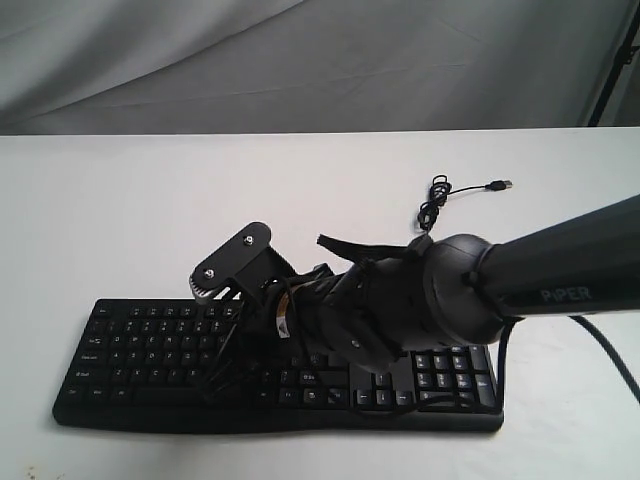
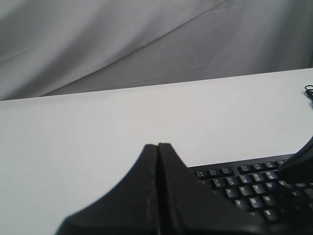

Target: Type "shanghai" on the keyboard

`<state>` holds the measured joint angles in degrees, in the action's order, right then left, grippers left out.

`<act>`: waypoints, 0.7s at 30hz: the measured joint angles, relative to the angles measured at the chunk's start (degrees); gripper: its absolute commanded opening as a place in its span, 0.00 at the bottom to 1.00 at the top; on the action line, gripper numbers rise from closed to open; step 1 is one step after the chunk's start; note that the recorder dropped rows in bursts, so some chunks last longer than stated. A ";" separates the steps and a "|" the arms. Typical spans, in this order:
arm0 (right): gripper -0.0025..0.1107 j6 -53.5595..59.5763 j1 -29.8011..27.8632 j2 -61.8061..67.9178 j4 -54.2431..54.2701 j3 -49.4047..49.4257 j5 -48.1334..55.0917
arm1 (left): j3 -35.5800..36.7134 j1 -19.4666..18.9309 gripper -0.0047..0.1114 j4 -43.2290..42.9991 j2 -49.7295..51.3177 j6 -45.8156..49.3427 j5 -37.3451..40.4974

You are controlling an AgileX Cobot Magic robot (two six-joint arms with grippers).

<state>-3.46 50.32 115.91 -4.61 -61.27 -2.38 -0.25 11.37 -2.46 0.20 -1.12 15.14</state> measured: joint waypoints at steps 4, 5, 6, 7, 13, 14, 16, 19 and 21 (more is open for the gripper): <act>0.02 0.11 -0.24 0.00 0.00 0.00 0.00 | 0.00 0.00 0.04 0.00 0.00 0.00 0.00; 0.02 0.11 -0.24 0.00 0.00 0.00 0.00 | 0.00 0.00 0.04 0.00 0.00 0.00 0.00; 0.02 0.11 -0.24 0.00 0.00 0.00 0.00 | 0.00 0.00 0.04 0.00 0.00 0.00 0.00; 0.02 0.11 -0.24 0.00 0.00 0.00 0.00 | 0.00 0.00 0.04 0.00 0.00 0.00 0.00; 0.02 0.11 -0.24 1.43 0.00 0.00 -0.34 | 0.00 0.00 0.04 0.00 0.00 0.00 0.00; 0.02 0.11 -0.24 1.55 0.00 0.00 -0.60 | 0.00 0.00 0.04 0.00 0.00 0.00 0.00; 0.02 0.11 -0.24 1.55 0.00 0.00 -0.86 | 0.00 0.00 0.04 0.00 0.00 0.00 0.00; 0.02 0.11 -0.24 1.57 0.00 0.00 -0.97 | 0.00 0.00 0.04 0.00 0.00 0.00 0.00; 0.02 0.11 -0.24 1.57 0.00 0.00 -0.97 | 0.00 0.00 0.04 0.00 0.00 0.00 0.00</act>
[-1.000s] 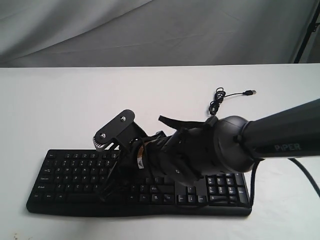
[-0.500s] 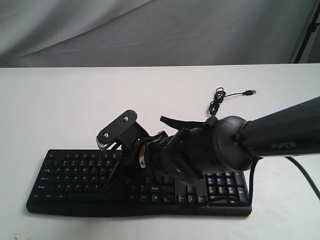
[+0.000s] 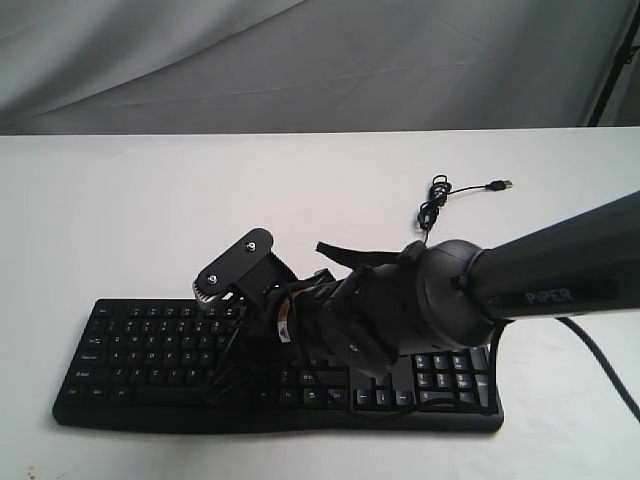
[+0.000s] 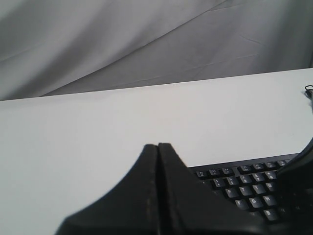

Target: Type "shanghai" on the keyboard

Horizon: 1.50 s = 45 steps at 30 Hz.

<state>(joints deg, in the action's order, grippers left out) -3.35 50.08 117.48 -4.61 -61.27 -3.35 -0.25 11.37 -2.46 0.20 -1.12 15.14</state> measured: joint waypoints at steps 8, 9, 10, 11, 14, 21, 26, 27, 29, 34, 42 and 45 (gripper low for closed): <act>0.02 0.14 0.00 -0.11 0.00 0.00 0.26 | 0.00 0.00 0.04 0.00 0.00 0.00 0.00; 0.02 0.14 0.00 -0.47 0.00 0.00 0.74 | 0.00 0.00 0.04 0.00 0.00 0.00 0.00; 0.02 0.14 0.00 -0.88 0.00 0.00 1.20 | 0.00 0.00 0.04 0.00 0.00 0.00 0.00; 0.02 0.45 0.00 -1.46 0.00 0.00 1.84 | 0.00 0.00 0.04 0.00 0.00 0.00 0.00; 0.02 1.05 -0.03 -3.94 0.00 0.00 3.78 | 0.00 0.00 0.04 0.00 0.00 0.00 0.00; 0.02 1.78 -0.03 -15.74 0.17 7.48 2.89 | 0.00 0.00 0.04 0.00 0.00 0.00 0.00; 0.02 0.33 0.49 -27.21 0.54 22.23 -7.54 | 0.00 0.00 0.04 0.00 0.00 0.00 0.00; 0.02 0.10 0.49 -29.42 0.75 25.71 -10.21 | 0.00 0.00 0.04 0.00 0.00 0.00 0.00; 0.02 -0.27 0.52 -33.15 2.30 31.67 -13.62 | 0.00 0.00 0.04 0.00 0.00 0.00 0.00; 0.02 -1.73 0.52 -40.97 6.75 39.63 -14.30 | 0.00 0.00 0.04 0.00 0.00 0.00 0.00; 0.02 -2.57 0.52 -49.97 10.40 47.87 -14.40 | 0.00 0.00 0.04 0.00 0.00 0.00 0.00; 0.02 -2.57 0.52 -56.92 10.85 51.38 -15.54 | 0.00 0.00 0.04 0.00 0.00 0.00 0.00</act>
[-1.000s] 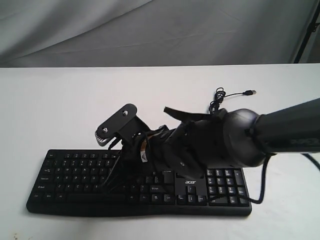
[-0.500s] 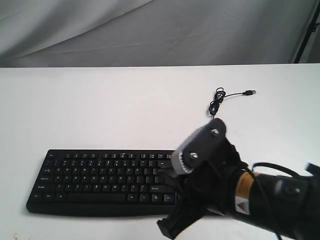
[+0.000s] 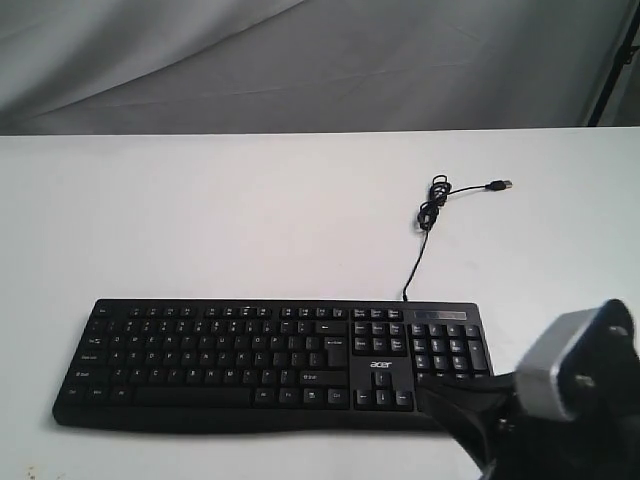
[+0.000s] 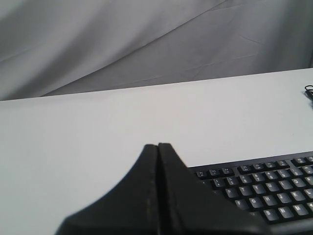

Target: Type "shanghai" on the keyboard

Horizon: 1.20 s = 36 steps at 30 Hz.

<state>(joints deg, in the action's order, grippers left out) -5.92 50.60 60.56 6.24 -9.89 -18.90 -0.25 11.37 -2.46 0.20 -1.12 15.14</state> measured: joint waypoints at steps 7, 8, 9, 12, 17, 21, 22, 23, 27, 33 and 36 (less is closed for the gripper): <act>0.02 0.83 -1.01 -24.22 -0.47 5.63 3.19 | 0.00 0.00 0.04 0.00 0.00 0.00 0.00; 0.02 0.91 -2.05 -26.66 -0.47 5.97 4.70 | 0.00 0.00 0.04 0.00 0.00 0.00 0.00; 0.02 1.05 -6.28 -32.71 -0.47 6.65 8.43 | 0.00 0.00 0.04 0.00 0.00 0.00 0.00; 0.02 1.26 -18.82 -45.02 -0.47 6.88 13.10 | 0.00 0.00 0.04 0.00 0.00 0.00 0.00; 0.02 1.26 -30.75 -59.93 -0.61 6.88 23.88 | 0.00 0.00 0.04 0.00 0.00 0.00 0.00; 0.02 1.26 -31.99 -60.20 -4.90 6.88 27.23 | 0.00 0.00 0.04 0.00 0.00 0.00 0.00; 0.02 1.26 -31.99 -60.20 -5.39 7.04 27.38 | 0.00 0.00 0.04 0.00 0.00 0.00 0.00; 0.02 1.26 -31.99 -60.20 -6.24 7.64 28.38 | 0.00 0.00 0.04 0.00 0.00 0.00 0.00; 0.02 1.41 -31.99 -60.20 -6.24 9.50 35.40 | 0.00 0.00 0.04 0.00 0.00 0.00 0.00; 0.02 1.41 -31.99 -60.20 -6.24 9.74 38.01 | 0.00 0.00 0.04 0.00 0.00 0.00 0.00; 0.02 1.41 -31.99 -60.20 -6.24 9.74 38.11 | 0.00 0.00 0.04 0.00 0.00 0.00 0.00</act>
